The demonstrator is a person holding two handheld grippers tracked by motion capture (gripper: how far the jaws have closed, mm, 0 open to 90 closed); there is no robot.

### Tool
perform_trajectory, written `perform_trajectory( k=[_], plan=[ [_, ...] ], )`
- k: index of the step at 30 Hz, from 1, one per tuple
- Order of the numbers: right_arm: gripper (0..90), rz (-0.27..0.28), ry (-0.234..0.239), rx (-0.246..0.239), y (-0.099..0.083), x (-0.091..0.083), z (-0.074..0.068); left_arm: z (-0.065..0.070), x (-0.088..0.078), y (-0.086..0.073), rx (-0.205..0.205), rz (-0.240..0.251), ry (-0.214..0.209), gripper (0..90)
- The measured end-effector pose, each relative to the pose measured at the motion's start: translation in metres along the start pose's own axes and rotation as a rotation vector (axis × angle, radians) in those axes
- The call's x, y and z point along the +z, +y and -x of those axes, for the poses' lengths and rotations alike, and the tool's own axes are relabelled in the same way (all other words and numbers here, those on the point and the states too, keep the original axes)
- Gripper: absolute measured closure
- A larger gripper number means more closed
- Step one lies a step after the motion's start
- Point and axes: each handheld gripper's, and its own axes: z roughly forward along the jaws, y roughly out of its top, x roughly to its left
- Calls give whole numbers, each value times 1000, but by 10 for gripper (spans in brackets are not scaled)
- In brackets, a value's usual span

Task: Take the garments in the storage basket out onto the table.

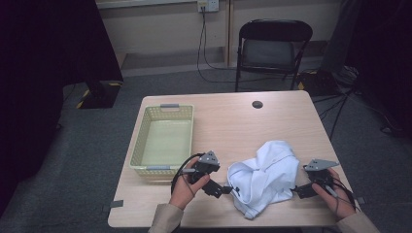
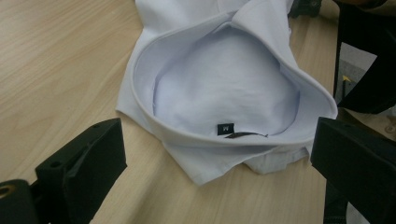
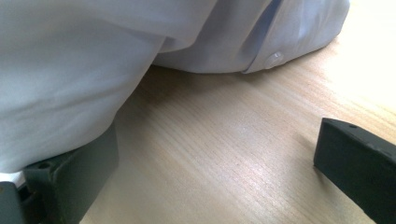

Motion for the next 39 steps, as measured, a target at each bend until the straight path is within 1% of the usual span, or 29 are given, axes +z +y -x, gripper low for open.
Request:
perform_trajectory(
  k=[8, 13, 27, 32, 37, 39],
  plan=[
    [0, 0, 0, 0, 0, 0, 0, -2, -7, -6, -10, 5, 18, 27],
    [0, 0, 0, 0, 0, 0, 0, -2, -10, -10, -9, -2, 32, 28],
    [0, 0, 0, 0, 0, 0, 0, -3, -17, -19, -4, -17, 44, 29],
    [0, 0, 0, 0, 0, 0, 0, -4, -21, -22, -9, -15, 48, 29],
    [0, 0, 0, 0, 0, 0, 0, -4, -23, -26, -6, -28, 44, 29],
    [0, 0, 0, 0, 0, 0, 0, -4, -25, -27, -12, -29, 51, 29]
  ],
)
